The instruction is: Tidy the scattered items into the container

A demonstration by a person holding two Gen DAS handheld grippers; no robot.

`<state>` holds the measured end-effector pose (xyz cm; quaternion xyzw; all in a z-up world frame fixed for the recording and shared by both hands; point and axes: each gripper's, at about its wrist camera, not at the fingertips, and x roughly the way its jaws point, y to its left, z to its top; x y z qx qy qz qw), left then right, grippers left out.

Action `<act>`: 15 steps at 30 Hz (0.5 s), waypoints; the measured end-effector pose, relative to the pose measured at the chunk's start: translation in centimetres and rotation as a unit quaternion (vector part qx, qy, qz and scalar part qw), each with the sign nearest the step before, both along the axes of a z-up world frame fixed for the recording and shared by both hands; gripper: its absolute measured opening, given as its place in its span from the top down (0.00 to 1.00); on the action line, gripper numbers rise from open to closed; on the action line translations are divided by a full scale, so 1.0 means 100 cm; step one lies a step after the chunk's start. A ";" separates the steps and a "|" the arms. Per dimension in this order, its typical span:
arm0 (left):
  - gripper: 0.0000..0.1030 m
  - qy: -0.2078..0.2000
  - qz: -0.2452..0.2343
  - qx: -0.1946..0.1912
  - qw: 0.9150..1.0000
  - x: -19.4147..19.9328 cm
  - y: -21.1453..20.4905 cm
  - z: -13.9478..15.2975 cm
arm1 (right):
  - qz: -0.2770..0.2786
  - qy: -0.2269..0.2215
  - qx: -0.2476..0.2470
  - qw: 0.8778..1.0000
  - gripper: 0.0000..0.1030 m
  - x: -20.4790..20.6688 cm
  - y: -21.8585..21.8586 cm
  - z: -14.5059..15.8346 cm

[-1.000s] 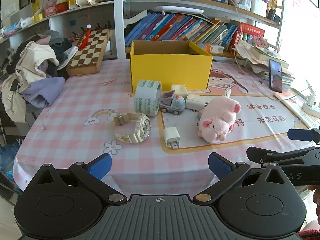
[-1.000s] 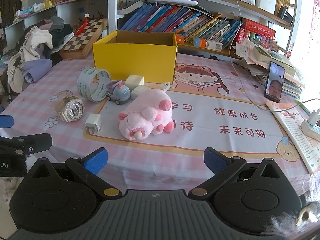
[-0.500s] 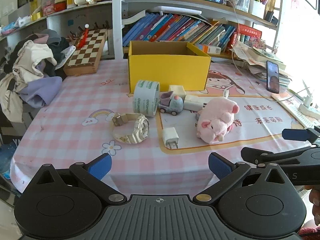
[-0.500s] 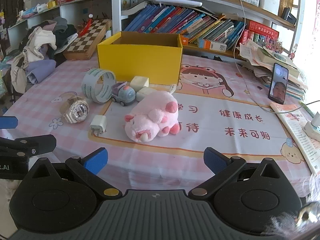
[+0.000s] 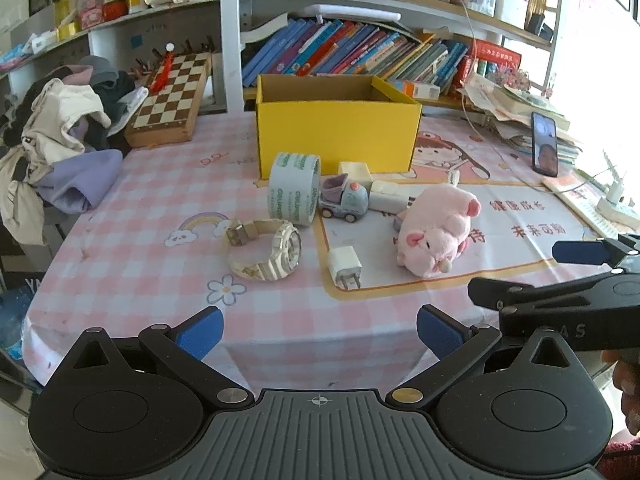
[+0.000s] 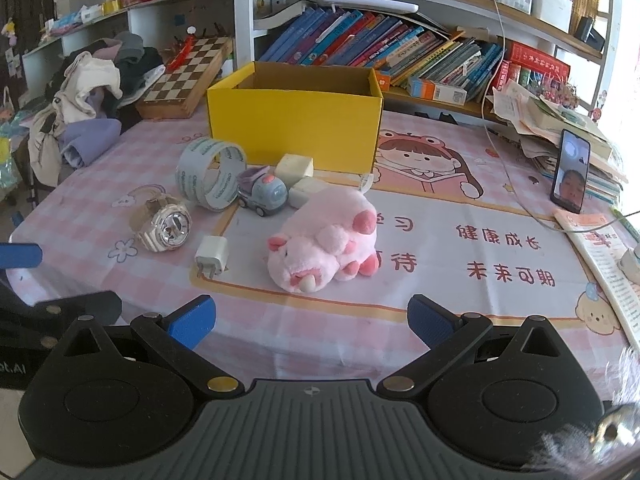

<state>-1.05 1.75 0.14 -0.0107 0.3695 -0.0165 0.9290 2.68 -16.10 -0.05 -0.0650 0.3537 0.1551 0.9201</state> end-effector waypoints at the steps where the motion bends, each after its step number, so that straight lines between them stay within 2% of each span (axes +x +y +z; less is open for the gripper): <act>1: 0.00 0.002 0.002 0.001 1.000 0.001 0.000 0.000 | -0.001 0.001 0.002 1.000 0.00 0.001 -0.001 -0.001; 11: 0.00 -0.008 0.032 0.015 0.999 0.000 -0.002 0.008 | 0.009 0.013 0.010 1.000 0.00 0.002 -0.007 -0.003; 15: 0.00 -0.022 0.048 0.005 0.999 -0.003 0.001 0.014 | 0.013 0.002 0.008 1.000 0.00 0.001 -0.010 0.001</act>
